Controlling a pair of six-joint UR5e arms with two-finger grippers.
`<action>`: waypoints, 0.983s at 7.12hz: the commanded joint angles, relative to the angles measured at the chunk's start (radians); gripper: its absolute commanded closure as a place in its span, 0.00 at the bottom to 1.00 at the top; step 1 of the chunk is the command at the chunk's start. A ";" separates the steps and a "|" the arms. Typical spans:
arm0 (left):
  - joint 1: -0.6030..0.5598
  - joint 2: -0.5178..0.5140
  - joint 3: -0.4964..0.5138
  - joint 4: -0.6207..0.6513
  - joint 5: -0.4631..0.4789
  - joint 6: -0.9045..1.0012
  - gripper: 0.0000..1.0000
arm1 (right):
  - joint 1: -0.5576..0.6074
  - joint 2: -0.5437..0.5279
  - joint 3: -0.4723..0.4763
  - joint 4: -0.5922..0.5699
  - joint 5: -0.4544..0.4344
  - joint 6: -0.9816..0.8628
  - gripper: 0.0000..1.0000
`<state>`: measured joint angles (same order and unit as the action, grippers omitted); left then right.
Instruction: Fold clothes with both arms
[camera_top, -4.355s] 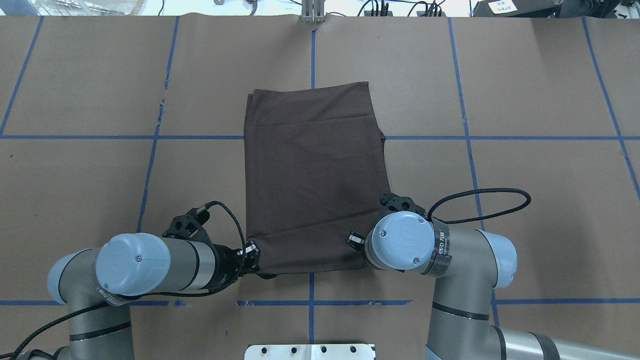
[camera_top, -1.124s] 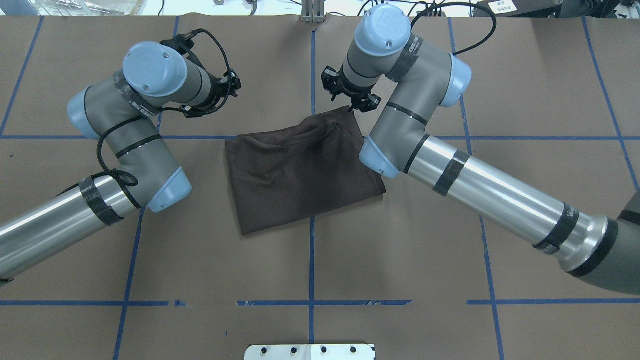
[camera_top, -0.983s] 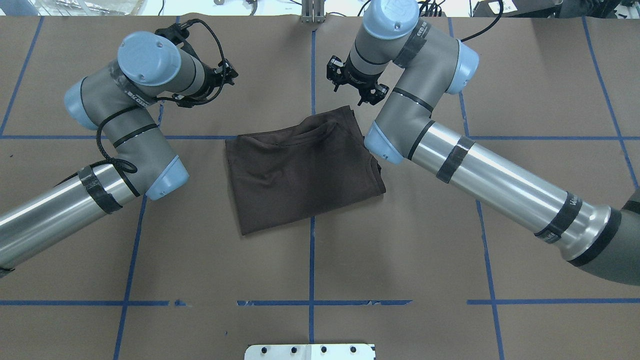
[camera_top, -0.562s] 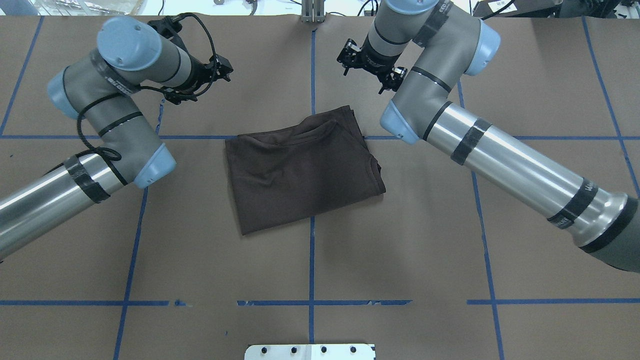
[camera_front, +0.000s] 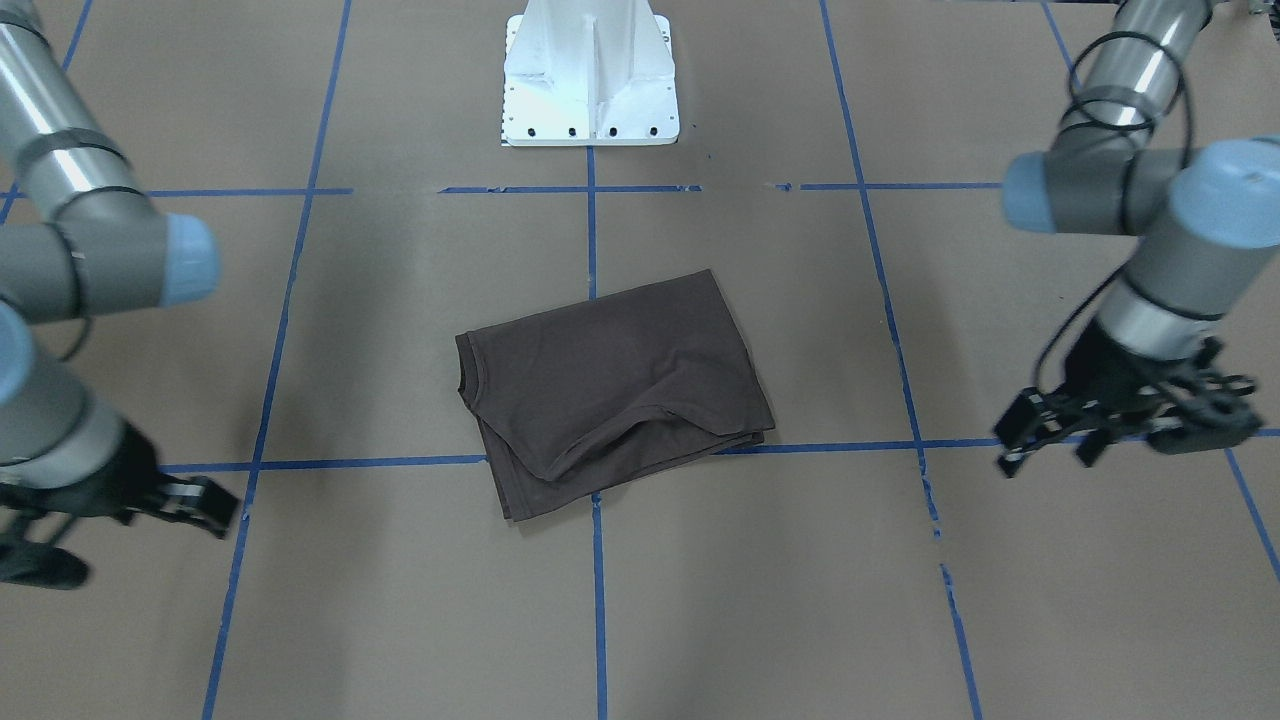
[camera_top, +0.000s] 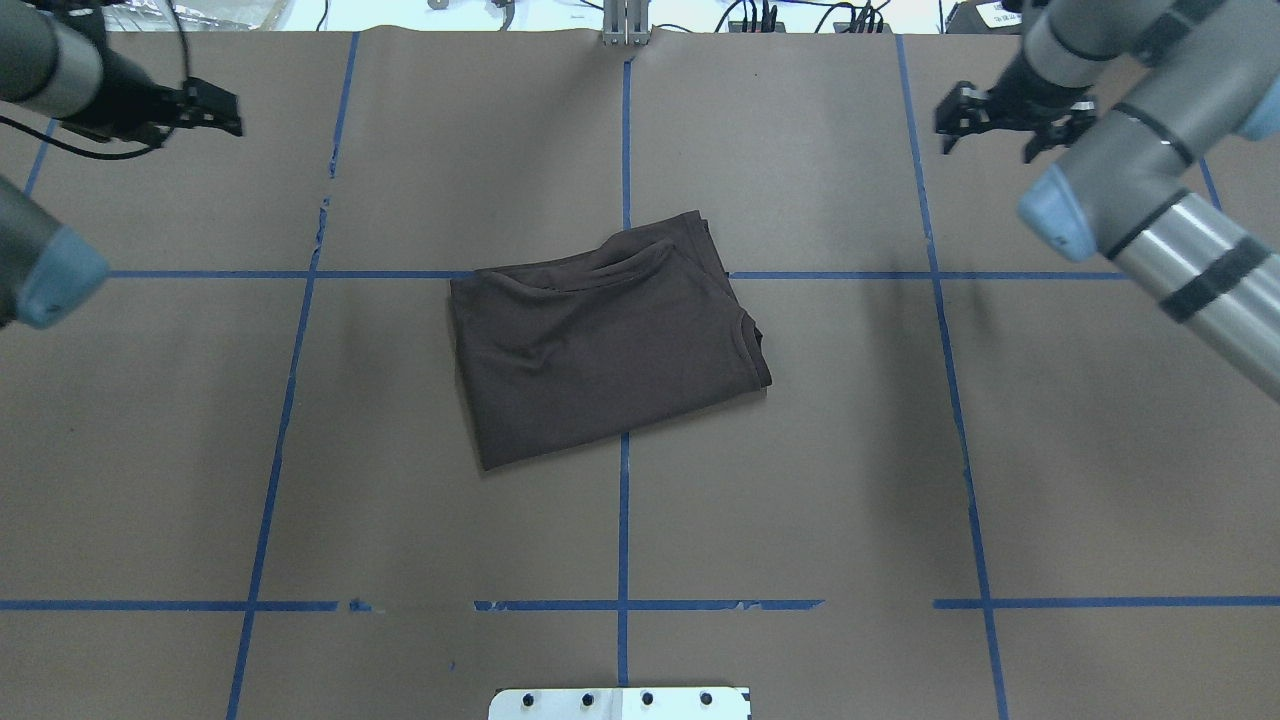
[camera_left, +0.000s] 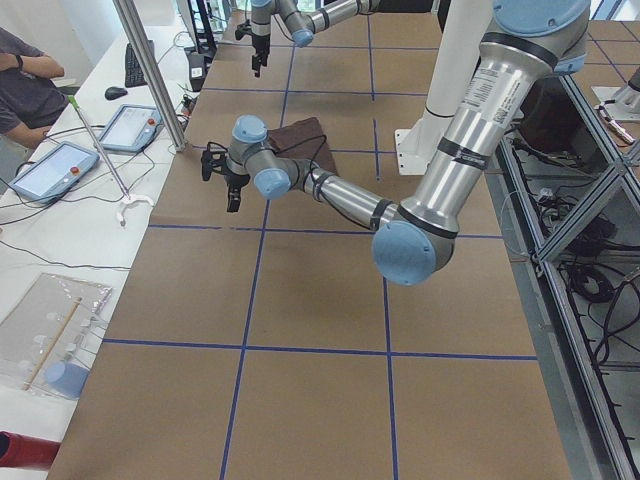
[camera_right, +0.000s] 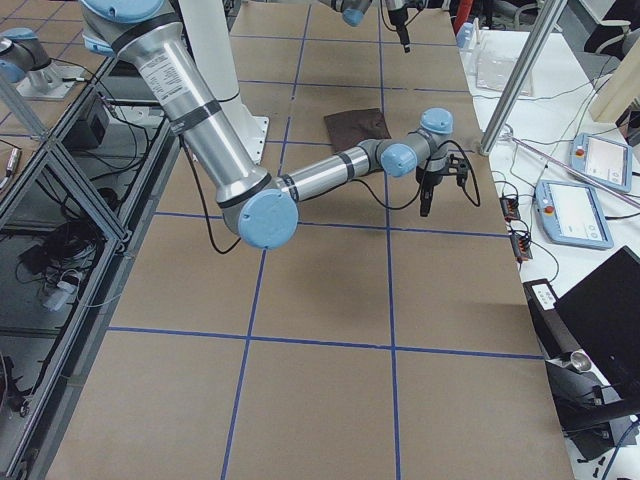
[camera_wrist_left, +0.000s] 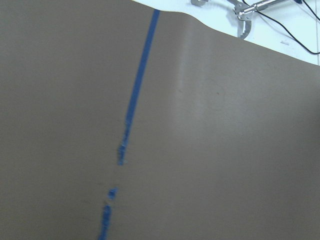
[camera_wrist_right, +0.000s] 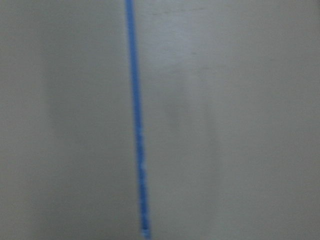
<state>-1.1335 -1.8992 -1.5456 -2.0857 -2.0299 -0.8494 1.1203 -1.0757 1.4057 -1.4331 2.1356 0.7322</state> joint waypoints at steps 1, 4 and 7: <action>-0.220 0.196 -0.045 0.018 -0.064 0.554 0.00 | 0.247 -0.249 0.074 -0.082 0.151 -0.529 0.00; -0.418 0.369 -0.065 0.142 -0.189 1.108 0.00 | 0.503 -0.467 0.091 -0.124 0.191 -1.060 0.00; -0.428 0.405 -0.036 0.125 -0.209 1.101 0.00 | 0.504 -0.481 0.168 -0.110 0.179 -1.031 0.00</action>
<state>-1.5572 -1.5001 -1.6006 -1.9534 -2.2620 0.2450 1.6204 -1.5486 1.5500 -1.5449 2.3213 -0.3104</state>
